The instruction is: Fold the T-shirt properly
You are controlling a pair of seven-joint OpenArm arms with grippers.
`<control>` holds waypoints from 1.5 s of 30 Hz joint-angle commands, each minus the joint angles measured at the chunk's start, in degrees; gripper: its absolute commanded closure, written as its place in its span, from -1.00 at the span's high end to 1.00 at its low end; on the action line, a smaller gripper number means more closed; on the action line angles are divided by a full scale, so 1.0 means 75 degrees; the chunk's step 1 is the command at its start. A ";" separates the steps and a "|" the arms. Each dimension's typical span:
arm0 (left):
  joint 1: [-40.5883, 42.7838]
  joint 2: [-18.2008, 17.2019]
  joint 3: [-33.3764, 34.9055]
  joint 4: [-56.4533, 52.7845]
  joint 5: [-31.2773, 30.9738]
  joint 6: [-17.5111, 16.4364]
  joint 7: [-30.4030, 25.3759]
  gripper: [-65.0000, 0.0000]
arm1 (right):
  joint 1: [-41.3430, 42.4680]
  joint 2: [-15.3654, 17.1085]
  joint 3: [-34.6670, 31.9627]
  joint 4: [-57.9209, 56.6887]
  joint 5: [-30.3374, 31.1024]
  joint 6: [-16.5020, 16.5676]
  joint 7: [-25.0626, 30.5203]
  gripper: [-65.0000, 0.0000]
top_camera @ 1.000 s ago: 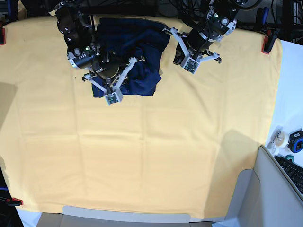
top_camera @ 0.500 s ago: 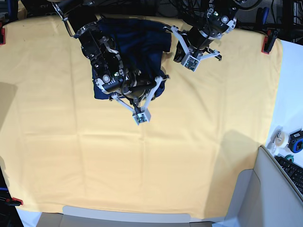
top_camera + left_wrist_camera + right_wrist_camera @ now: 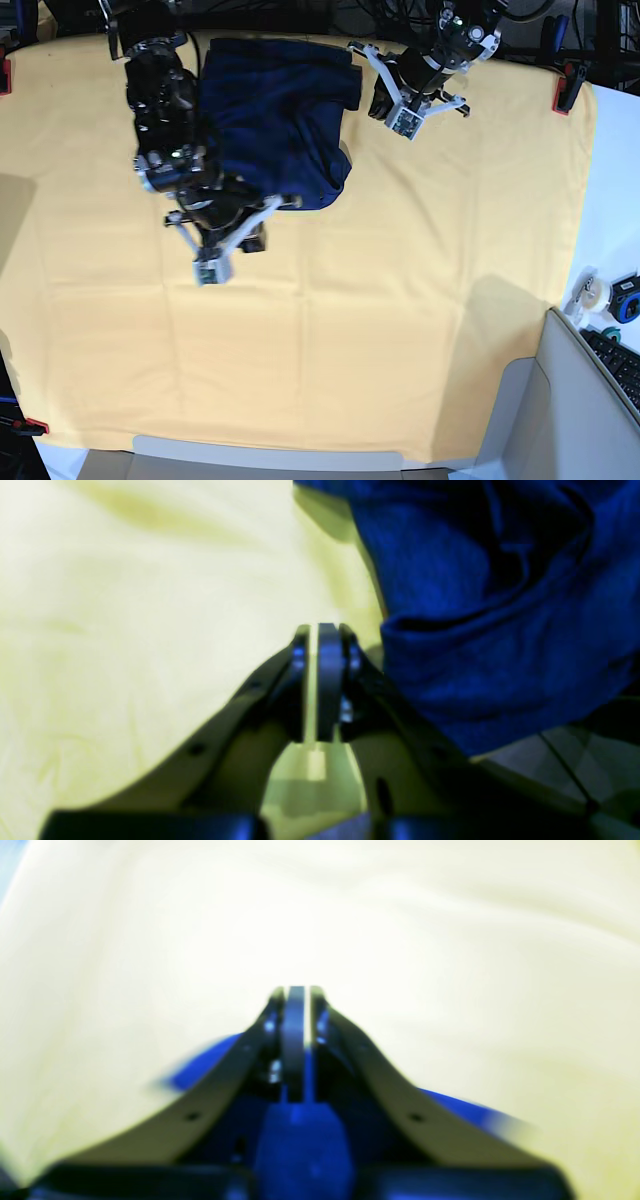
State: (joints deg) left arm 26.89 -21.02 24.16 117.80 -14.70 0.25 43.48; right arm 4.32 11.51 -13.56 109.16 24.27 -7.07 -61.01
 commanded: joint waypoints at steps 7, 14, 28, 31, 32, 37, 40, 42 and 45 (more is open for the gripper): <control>0.0651 0.0440 -0.1516 0.0182 0.0043 0.0019 -0.0846 -0.60 | -0.0699 0.1214 0.2060 0.0056 0.3158 0.0198 0.0112 -0.21; 0.0687 0.0569 -0.1610 0.0182 0.0032 0.0019 -0.0834 -0.60 | -0.1144 0.1601 0.3092 -0.1398 0.5514 0.1839 0.0053 -0.14; 0.0745 0.0686 -0.1563 0.0171 0.0008 0.0019 -0.0822 -0.59 | -0.0933 0.1074 0.3748 -0.3496 0.5690 0.3105 -0.0967 -0.14; 0.0745 0.0686 -0.1563 0.0171 0.0008 0.0019 -0.0822 -0.59 | -0.0933 0.0851 0.3737 -0.3461 0.5690 0.3105 -0.0967 -0.14; 0.0757 0.0686 -0.1563 0.0171 0.0008 0.0019 -0.0822 -0.59 | -0.0933 0.0804 0.3725 -0.3461 0.5690 0.3105 -0.0967 -0.14; 0.0874 0.0686 -0.1563 0.0171 0.0008 0.0019 -0.0822 -0.59 | -0.0839 0.0523 0.3713 -0.3449 0.5678 0.3094 -0.0967 -0.14; 0.0886 0.0686 -0.1563 0.0171 0.0008 0.0019 -0.0810 -0.59 | -0.0699 0.0347 0.3666 -0.3472 0.5666 0.3094 -0.0978 -0.14; 0.0898 0.0686 -0.1563 0.0171 0.0008 0.0019 -0.0810 -0.59 | -0.0628 0.0335 0.3479 -0.3484 0.5666 0.3094 -0.0978 -0.14; 0.0898 0.0686 -0.1563 0.0171 0.0008 0.0019 -0.0810 -0.56 | -0.0523 0.0335 0.3279 -0.3449 0.5690 0.3094 -0.0978 -0.14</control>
State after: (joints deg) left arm 33.32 -15.73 12.49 118.02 -14.52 0.40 38.72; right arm -0.40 13.37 10.81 82.28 65.93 15.68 -68.58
